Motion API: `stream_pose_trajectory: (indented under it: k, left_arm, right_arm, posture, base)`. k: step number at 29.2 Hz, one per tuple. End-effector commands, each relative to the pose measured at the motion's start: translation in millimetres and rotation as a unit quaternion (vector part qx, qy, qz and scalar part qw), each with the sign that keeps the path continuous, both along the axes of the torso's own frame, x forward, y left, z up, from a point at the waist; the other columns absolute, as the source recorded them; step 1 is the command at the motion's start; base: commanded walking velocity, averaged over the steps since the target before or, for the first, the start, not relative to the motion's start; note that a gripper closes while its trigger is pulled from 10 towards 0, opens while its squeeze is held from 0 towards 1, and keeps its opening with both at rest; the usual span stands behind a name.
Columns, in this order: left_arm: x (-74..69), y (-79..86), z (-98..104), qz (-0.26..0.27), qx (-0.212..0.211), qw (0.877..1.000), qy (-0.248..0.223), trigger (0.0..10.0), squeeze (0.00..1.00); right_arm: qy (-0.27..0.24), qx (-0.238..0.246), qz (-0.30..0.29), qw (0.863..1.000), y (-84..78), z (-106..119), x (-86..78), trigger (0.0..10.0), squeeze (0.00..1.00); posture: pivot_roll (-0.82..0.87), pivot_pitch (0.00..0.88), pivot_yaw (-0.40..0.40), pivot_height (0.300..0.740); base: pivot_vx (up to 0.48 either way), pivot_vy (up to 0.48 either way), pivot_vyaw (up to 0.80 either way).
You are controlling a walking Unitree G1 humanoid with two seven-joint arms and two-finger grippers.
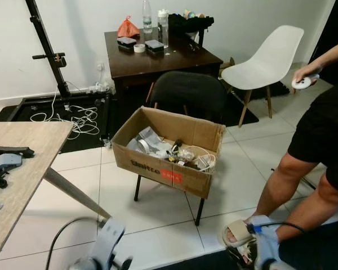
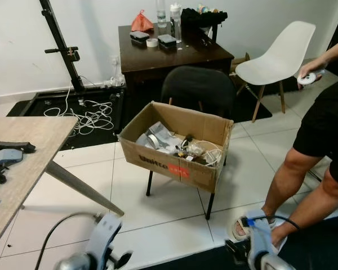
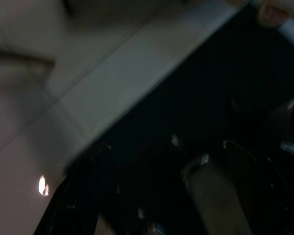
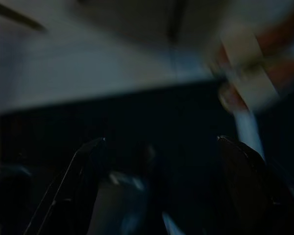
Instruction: Picking trash to rubbish bin
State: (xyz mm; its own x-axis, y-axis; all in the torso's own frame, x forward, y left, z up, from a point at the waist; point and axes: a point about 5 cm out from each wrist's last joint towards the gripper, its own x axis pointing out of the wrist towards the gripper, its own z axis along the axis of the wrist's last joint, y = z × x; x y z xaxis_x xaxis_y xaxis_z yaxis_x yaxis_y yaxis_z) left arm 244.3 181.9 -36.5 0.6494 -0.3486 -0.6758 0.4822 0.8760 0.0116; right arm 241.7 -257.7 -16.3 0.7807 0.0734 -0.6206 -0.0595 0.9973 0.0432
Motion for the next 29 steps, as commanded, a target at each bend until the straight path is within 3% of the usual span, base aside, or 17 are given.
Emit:
stream_pose_trajectory:
  k: [1,7,8,10,12,13,18,25,29]
  left_arm:
    - [-24.1,18.6,-17,0.043,0.029,0.998,0.040,10.0,0.00]
    - [-56.5,30.8,-37,0.102,0.048,0.989,0.094,10.0,0.00]
    - [-67.4,33.1,-42,0.116,0.052,0.985,0.112,10.0,0.00]
    - [-70.6,33.8,-44,0.120,0.055,0.984,0.118,10.0,0.00]
    - [-87.8,35.3,-52,0.137,0.059,0.978,0.148,10.0,0.00]
    - [-87.8,35.3,-52,0.137,0.059,0.978,0.148,10.0,0.00]
    - [-115.8,39.2,-62,0.177,0.060,0.963,0.193,10.0,0.00]
    - [-127.9,43.2,-66,0.195,0.066,0.957,0.205,10.0,0.00]
    - [-131.3,46.3,-66,0.198,0.072,0.956,0.205,10.0,0.00]
  right_arm:
    - [0.055,-0.007,-0.036,0.998,-3.1,-24,-27.7,10.0,0.00]
    - [0.112,-0.011,-0.076,0.991,-0.2,-46,-55.2,10.0,0.00]
    - [0.124,-0.007,-0.084,0.989,3.2,-51,-60.5,10.0,0.00]
    - [0.128,-0.005,-0.086,0.988,4.4,-52,-61.8,10.0,0.00]
    - [0.147,-0.006,-0.094,0.985,8.1,-58,-68.5,10.0,0.00]
    - [0.147,-0.006,-0.094,0.985,8.1,-58,-68.5,10.0,0.00]
    - [0.178,-0.013,-0.096,0.979,14.5,-66,-79.2,10.0,0.00]
    - [0.192,-0.013,-0.079,0.978,21.6,-70,-85.1,10.0,0.00]
    - [0.211,-0.029,-0.062,0.975,25.9,-75,-95.3,10.0,0.00]
  posture:
    - [-0.18,0.161,0.078,0.740]
    - [-0.17,0.160,0.078,0.740]
    - [-0.17,0.160,0.078,0.740]
    - [-0.17,0.159,0.078,0.740]
    - [-0.16,0.155,0.075,0.740]
    - [-0.16,0.155,0.075,0.740]
    - [-0.14,0.150,0.063,0.740]
    - [-0.13,0.137,0.059,0.740]
    - [-0.11,0.141,0.065,0.740]
  base:
    - [0.000,0.000,0.00]
    - [0.000,0.000,0.00]
    - [0.000,0.000,0.00]
    - [0.000,0.000,0.00]
    - [0.000,0.000,0.00]
    - [0.000,0.000,0.00]
    - [0.000,0.000,0.00]
    - [0.000,0.000,0.00]
    - [0.000,0.000,0.69]
